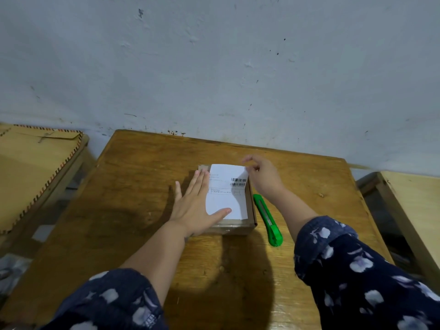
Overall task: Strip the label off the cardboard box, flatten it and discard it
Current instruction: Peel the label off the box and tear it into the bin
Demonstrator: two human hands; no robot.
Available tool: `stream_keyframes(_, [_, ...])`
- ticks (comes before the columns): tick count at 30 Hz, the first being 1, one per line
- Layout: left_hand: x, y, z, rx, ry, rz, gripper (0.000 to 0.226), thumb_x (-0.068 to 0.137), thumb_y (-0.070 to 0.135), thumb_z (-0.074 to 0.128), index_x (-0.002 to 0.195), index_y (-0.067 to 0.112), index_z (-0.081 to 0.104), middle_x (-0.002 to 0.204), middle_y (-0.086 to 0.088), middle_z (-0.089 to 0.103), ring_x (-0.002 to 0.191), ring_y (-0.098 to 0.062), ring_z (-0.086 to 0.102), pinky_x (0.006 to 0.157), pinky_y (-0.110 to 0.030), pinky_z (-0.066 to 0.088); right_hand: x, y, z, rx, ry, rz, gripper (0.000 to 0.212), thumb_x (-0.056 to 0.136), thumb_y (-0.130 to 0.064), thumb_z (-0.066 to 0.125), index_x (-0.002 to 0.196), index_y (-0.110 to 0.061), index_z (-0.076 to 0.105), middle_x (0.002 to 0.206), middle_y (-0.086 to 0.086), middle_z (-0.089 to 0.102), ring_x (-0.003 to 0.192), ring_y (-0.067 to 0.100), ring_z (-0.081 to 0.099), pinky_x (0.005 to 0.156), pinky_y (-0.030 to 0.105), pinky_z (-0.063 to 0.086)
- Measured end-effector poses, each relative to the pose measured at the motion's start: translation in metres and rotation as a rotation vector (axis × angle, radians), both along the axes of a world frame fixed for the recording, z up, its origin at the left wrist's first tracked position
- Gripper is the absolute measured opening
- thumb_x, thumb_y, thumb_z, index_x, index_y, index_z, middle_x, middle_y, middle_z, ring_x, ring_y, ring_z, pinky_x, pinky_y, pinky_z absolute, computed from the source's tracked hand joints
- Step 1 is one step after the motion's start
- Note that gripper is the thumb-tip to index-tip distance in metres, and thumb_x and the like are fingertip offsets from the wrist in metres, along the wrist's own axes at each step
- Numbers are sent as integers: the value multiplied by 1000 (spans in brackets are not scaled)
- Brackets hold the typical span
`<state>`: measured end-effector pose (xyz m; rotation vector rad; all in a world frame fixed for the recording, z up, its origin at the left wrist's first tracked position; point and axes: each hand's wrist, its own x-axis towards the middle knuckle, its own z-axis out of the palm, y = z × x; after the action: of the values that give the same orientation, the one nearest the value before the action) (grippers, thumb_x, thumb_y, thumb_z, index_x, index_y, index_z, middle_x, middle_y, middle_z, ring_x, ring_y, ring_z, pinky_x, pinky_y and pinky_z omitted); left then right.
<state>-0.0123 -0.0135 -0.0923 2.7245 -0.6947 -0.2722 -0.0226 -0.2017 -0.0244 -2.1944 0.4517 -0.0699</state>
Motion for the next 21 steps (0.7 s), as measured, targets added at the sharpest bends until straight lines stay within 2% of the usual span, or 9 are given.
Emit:
stream_keyframes(1, [0,0,0,-1,0,-2,108,74,85,25,148,21,-20,156,7,-23,140,-7,-28,114,-56,-12,-1,1,-1,-28,29,50,28,97,-12,44,98,-28,66,95,1,65,82,13,54,68,21,49])
stream_keyframes(3, [1,0,-1,-4,0,-3,107,74,85,25,148,22,-19,156,7,-23,140,-7,-28,114,-56,-12,-1,0,-2,-155,99,163,21,95,-26,52,106,-31,68,109,8,64,106,17,44,101,39,38])
stream_keyframes(5, [1,0,-2,-9,-8,4,106,73,86,24,149,23,-17,157,7,-22,141,-8,-26,114,-56,-12,0,0,-1,-318,129,236,24,85,-41,63,109,-36,67,110,5,57,111,20,36,99,42,34])
stream_keyframes(8, [2,0,-5,-9,-19,11,107,72,87,24,149,24,-16,157,7,-20,142,-9,-24,114,-56,-12,3,0,-3,-456,86,243,20,80,-46,67,96,-35,70,97,-2,50,105,21,36,92,39,35])
stream_keyframes(11, [7,2,-4,8,-20,0,108,72,87,24,149,23,-16,157,7,-20,142,-8,-24,114,-56,-12,2,2,-3,-520,52,218,18,79,-49,67,89,-35,72,109,-4,41,112,20,31,99,38,30])
stream_keyframes(13, [11,3,-2,10,-18,-16,108,72,86,26,150,23,-14,158,7,-19,142,-7,-23,115,-56,-12,1,1,-2,-510,55,214,14,79,-48,66,83,-35,72,120,-6,43,116,19,31,103,39,27])
stream_keyframes(15, [12,5,1,-30,9,-38,111,69,88,29,150,24,-12,158,9,-17,142,-5,-22,115,-54,-11,-1,1,-3,-445,68,262,11,84,-41,63,82,-31,69,111,-8,56,117,22,42,104,43,31])
stream_keyframes(18, [11,12,7,-156,93,-35,113,64,90,29,151,27,-6,158,12,-13,142,-3,-20,116,-53,-11,-7,6,-5,-376,31,299,13,90,-23,56,95,-30,66,97,-10,65,108,23,53,100,41,34])
stream_keyframes(21, [6,22,10,-68,34,-75,106,69,85,27,151,26,-4,158,10,-12,143,-6,-19,116,-53,-11,-9,14,-3,-567,10,355,29,90,-27,53,114,-38,62,115,-10,61,111,20,41,103,42,27])
